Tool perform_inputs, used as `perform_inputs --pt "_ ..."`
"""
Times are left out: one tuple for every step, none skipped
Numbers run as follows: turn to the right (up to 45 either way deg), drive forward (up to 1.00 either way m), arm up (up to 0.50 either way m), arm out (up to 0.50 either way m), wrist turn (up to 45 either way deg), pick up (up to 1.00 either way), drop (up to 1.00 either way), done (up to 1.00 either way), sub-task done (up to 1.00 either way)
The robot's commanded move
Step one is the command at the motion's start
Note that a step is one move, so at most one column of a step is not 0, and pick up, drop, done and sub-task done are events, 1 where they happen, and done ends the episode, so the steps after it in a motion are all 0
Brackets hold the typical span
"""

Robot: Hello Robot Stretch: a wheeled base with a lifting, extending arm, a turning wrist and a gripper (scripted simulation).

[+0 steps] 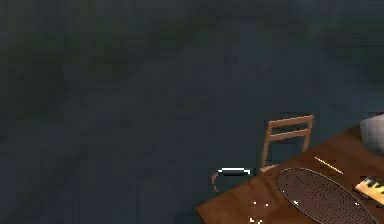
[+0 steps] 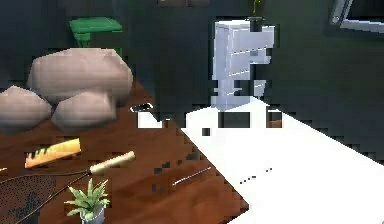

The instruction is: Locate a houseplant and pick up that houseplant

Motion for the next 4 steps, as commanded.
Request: perform_inputs --pt "-27.0 0.00 0.00 0.00 0.0 0.00 0.00 0.00 0.00" --pt "0.0 0.00 0.50 0.00 0.0 0.00 0.00 0.00 0.00" --pt "0.0 0.00 0.36 0.00 0.0 0.00 0.00 0.00 0.00" --pt "0.0 0.00 0.00 0.16 0.0 0.00 0.00 0.00 0.00"
